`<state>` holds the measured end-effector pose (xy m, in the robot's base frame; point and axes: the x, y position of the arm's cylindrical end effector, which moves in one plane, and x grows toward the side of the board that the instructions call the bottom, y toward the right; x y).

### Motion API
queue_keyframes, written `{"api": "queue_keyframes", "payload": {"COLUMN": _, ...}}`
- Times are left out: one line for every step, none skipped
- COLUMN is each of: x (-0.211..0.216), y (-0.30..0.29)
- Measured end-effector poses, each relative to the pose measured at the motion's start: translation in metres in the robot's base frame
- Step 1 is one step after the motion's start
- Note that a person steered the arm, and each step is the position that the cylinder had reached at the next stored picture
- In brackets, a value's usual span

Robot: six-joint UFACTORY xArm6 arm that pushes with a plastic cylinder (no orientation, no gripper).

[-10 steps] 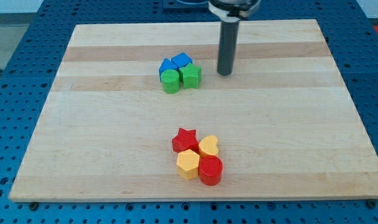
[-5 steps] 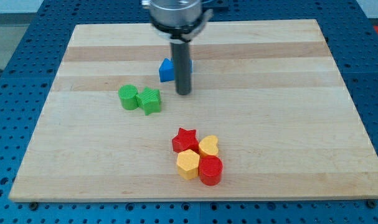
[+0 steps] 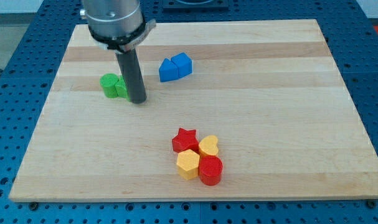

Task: Place green blocks to the left side of the blue blocks

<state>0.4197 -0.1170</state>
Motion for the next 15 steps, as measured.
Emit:
{"api": "queue_keyframes", "payload": {"x": -0.008, "y": 0.0}}
{"api": "queue_keyframes", "payload": {"x": 0.012, "y": 0.0}}
{"api": "queue_keyframes", "payload": {"x": 0.019, "y": -0.014}}
{"api": "queue_keyframes", "payload": {"x": 0.017, "y": -0.057}}
{"api": "queue_keyframes", "payload": {"x": 0.007, "y": -0.072}}
{"api": "queue_keyframes", "payload": {"x": -0.006, "y": -0.072}}
{"api": "queue_keyframes", "payload": {"x": -0.023, "y": -0.07}}
{"api": "queue_keyframes", "payload": {"x": -0.026, "y": -0.07}}
{"api": "queue_keyframes", "payload": {"x": -0.011, "y": -0.07}}
{"api": "queue_keyframes", "payload": {"x": -0.002, "y": -0.07}}
{"api": "queue_keyframes", "payload": {"x": -0.001, "y": -0.067}}
{"api": "queue_keyframes", "payload": {"x": -0.004, "y": -0.049}}
{"api": "queue_keyframes", "payload": {"x": -0.016, "y": -0.024}}
{"api": "queue_keyframes", "payload": {"x": -0.025, "y": -0.014}}
{"api": "queue_keyframes", "payload": {"x": -0.033, "y": -0.014}}
